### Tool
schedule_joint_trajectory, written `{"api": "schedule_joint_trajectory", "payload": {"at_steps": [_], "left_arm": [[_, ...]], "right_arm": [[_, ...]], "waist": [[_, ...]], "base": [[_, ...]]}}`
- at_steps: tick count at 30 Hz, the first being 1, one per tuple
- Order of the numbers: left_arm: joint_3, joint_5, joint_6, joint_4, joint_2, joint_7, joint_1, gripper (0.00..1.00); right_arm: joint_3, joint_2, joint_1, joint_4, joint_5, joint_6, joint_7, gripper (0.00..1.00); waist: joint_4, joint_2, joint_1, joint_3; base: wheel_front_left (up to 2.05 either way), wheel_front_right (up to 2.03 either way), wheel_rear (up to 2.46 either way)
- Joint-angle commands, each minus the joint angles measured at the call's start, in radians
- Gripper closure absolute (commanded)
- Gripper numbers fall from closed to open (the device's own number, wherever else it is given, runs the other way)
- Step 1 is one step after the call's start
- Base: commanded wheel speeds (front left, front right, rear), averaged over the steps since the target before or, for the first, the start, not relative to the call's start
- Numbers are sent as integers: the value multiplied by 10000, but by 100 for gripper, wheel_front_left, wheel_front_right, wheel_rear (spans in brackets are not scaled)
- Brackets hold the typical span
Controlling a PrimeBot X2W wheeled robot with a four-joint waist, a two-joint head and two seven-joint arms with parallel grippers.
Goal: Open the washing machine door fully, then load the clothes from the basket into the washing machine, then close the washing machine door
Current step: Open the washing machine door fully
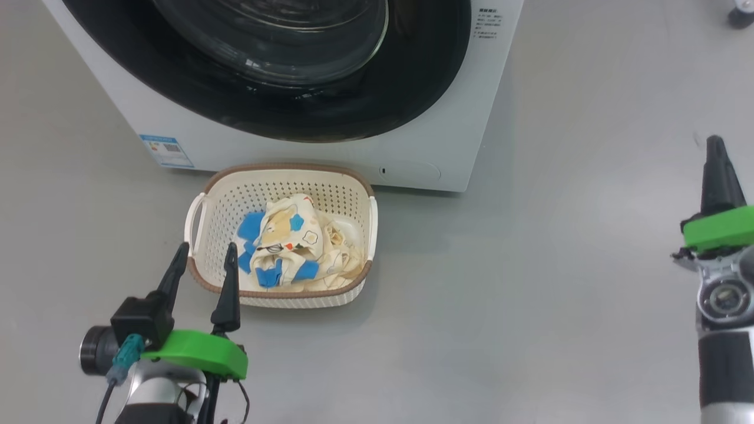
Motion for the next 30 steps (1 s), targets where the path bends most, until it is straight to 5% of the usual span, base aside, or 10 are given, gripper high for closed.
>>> {"api": "schedule_joint_trajectory", "payload": {"at_steps": [1, 13, 20, 30], "left_arm": [[326, -108, -23, -307, 108, -130, -493, 0], [347, -43, -246, -289, -87, -141, -954, 0], [421, 39, -349, -332, -187, -142, -1062, 0], [488, 201, -510, -321, -415, -142, -1393, 0]], "right_arm": [[110, -164, -682, -167, 552, -2, 261, 100], [-1724, -206, -3978, 2585, 5813, -2, 4298, 100], [-2210, -611, -6066, 4741, 6361, -2, 6041, 100], [-1630, -734, -8124, 6017, 5658, -2, 7319, 100]], "waist": [[172, 0, -1, 260], [756, 0, -1, 852], [1006, 0, -1, 1192], [1423, 0, -1, 1691]], "base": [[0, 0, 0], [0, 0, 0], [0, 0, 0], [0, 0, 0]]}}
